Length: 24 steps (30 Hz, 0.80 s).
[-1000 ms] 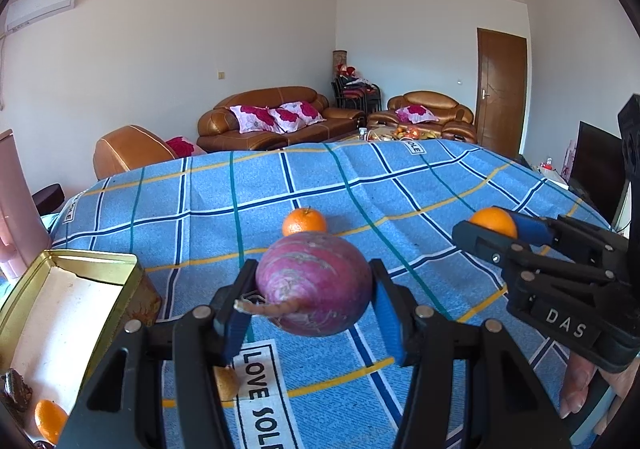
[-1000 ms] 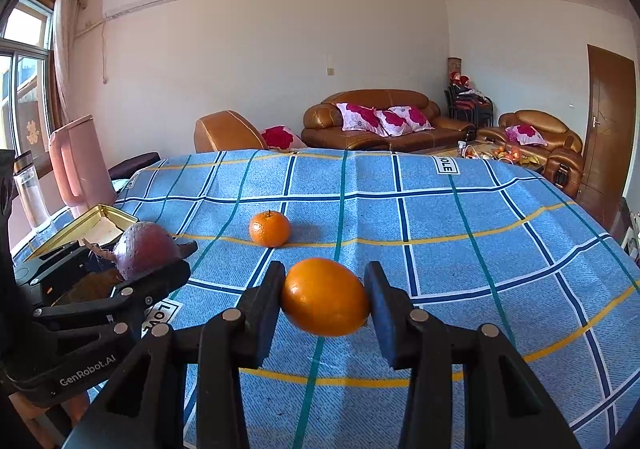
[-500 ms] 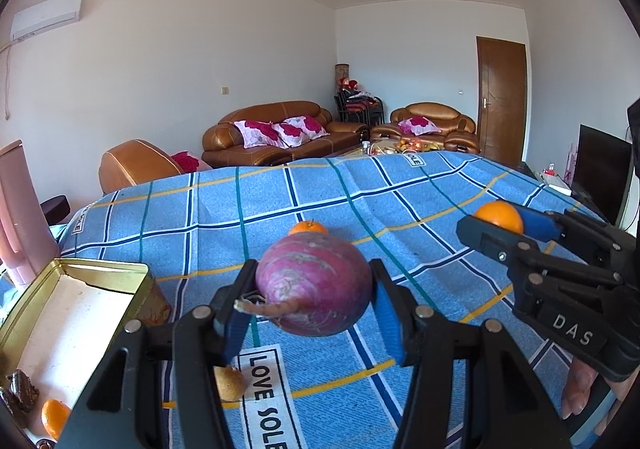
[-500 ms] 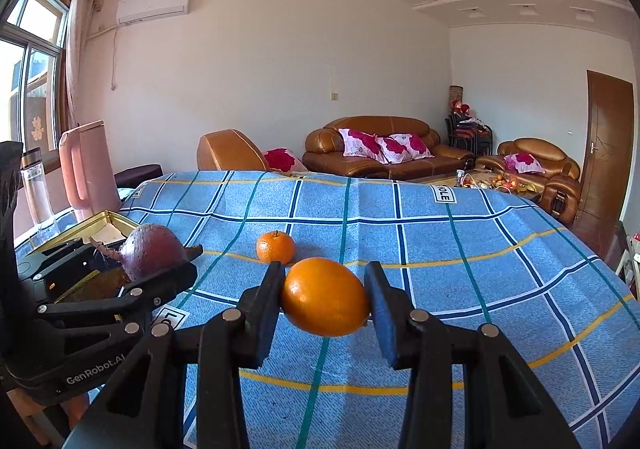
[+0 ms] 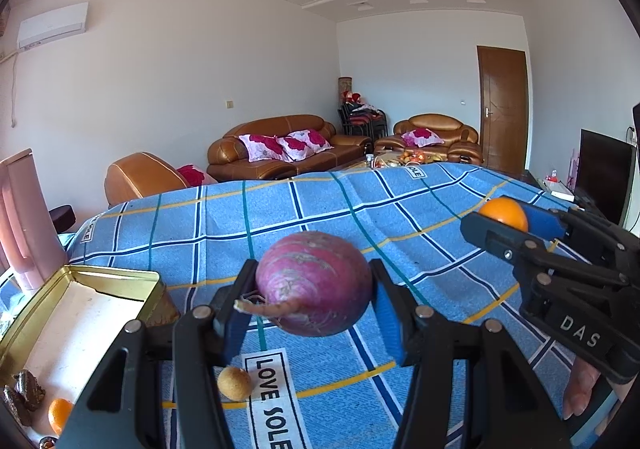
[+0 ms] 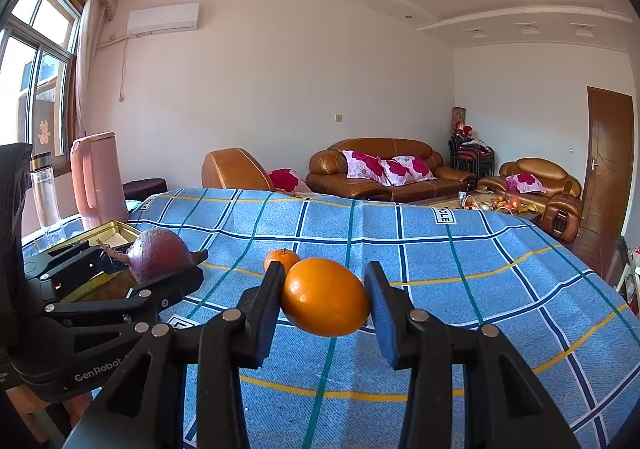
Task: Organize fruits
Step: 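Lift and carry the red onion with left tool to the tin while right tool carries the orange there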
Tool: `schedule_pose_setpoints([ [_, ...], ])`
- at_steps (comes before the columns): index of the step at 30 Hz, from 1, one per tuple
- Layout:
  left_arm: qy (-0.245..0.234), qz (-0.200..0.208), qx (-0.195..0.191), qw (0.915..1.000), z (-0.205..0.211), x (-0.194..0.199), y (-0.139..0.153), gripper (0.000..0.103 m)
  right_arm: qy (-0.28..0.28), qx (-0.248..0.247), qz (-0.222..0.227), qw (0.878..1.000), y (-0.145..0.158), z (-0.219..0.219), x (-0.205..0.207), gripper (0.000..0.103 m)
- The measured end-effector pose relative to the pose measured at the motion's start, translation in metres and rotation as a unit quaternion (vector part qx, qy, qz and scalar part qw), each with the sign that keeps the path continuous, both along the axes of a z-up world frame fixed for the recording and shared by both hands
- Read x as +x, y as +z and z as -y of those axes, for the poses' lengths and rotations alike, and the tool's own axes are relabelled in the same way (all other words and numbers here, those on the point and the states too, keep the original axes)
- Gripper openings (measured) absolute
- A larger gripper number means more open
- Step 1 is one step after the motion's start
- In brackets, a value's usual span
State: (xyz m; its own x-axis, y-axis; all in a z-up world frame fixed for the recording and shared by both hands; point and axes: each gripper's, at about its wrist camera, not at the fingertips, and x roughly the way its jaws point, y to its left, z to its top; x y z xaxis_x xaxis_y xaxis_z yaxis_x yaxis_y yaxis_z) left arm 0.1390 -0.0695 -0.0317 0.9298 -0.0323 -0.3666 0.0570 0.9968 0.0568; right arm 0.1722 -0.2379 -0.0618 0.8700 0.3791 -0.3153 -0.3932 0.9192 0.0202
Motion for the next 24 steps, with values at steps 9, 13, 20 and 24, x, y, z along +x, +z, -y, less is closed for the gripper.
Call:
schedule_pose_setpoints([
  [9, 0.001, 0.010, 0.001, 0.9999, 0.000, -0.010, 0.002, 0.056, 0.013, 0.005, 0.009, 1.000, 0.001, -0.002, -0.006, 0.043],
  [13, 0.003, 0.012, 0.002, 0.9999, -0.002, -0.012, 0.002, 0.056, 0.016, 0.006, 0.013, 1.000, 0.001, -0.003, -0.009, 0.043],
  [20, 0.007, 0.023, 0.009, 0.9997, -0.003, -0.019, 0.003, 0.056, 0.019, 0.005, 0.018, 1.000, 0.002, -0.004, -0.012, 0.043],
  [24, 0.007, 0.024, 0.010, 0.9996, -0.004, -0.020, 0.004, 0.056, 0.019, 0.005, 0.020, 1.000, 0.002, -0.004, -0.013, 0.043],
])
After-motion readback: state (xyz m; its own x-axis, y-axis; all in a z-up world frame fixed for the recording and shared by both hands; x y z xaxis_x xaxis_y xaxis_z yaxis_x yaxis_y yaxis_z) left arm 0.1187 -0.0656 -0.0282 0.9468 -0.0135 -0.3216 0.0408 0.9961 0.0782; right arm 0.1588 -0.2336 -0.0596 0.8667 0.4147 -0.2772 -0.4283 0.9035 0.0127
